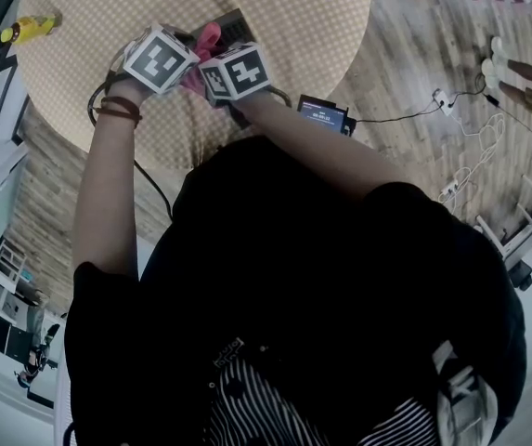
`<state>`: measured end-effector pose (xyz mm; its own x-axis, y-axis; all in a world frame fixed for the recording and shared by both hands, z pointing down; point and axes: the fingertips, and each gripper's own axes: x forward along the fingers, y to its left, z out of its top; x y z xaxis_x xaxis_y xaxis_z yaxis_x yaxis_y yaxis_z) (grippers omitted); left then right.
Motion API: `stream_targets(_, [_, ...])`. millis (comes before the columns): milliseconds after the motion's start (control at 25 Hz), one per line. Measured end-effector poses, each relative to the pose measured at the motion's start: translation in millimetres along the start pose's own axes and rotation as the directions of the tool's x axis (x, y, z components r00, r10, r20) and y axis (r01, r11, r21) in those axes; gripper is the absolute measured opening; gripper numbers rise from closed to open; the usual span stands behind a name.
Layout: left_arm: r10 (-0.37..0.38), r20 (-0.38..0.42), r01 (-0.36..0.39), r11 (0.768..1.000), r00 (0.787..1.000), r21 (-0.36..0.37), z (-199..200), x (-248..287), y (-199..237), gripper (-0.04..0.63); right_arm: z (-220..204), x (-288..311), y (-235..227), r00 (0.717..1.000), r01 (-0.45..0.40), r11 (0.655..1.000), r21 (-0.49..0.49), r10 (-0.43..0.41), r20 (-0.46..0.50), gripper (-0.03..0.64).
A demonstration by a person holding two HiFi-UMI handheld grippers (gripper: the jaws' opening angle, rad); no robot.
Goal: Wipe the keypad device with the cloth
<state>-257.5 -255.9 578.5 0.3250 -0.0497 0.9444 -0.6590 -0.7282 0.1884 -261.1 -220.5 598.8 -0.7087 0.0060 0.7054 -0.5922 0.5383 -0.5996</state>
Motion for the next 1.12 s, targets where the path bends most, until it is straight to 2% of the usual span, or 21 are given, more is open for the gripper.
stream_targets(200, [0.016, 0.004, -0.017, 1.0, 1.0, 0.013, 2, -2, 2, 0.006, -19, 6, -6, 0.999, -0.003, 1.0, 0.011, 0.004, -0.039, 0.064])
stream_targets(360, [0.007, 0.009, -0.007, 1.0, 1.0, 0.015, 3, 0, 0, 0.006, -51, 13, -20, 0.995, 0.021, 0.999, 0.039, -0.018, -0.097, 0.064])
stream_targets(480, [0.03, -0.001, -0.03, 0.999, 1.0, 0.035, 5, -2, 2, 0.006, -63, 18, -27, 0.989, 0.045, 0.996, 0.073, -0.035, -0.142, 0.064])
stream_targets(600, [0.039, -0.023, -0.038, 0.998, 0.999, 0.056, 2, 0, -1, 0.006, -58, 15, -23, 0.99, 0.053, 0.993, 0.107, -0.038, -0.138, 0.064])
stream_targets(800, [0.042, -0.008, -0.042, 0.999, 0.999, 0.029, 5, -3, 3, 0.006, -9, 6, -6, 0.999, -0.027, 0.994, 0.109, 0.03, -0.025, 0.064])
stream_targets(960, [0.081, 0.016, -0.081, 0.996, 0.997, 0.046, -5, 13, 13, 0.006, -12, 5, -5, 0.998, -0.029, 0.995, 0.092, 0.034, -0.045, 0.064])
stream_targets(1120, [0.067, 0.021, -0.068, 0.997, 0.998, 0.027, -5, 11, 8, 0.006, -29, 9, -11, 0.996, -0.013, 0.994, 0.107, 0.023, -0.089, 0.064])
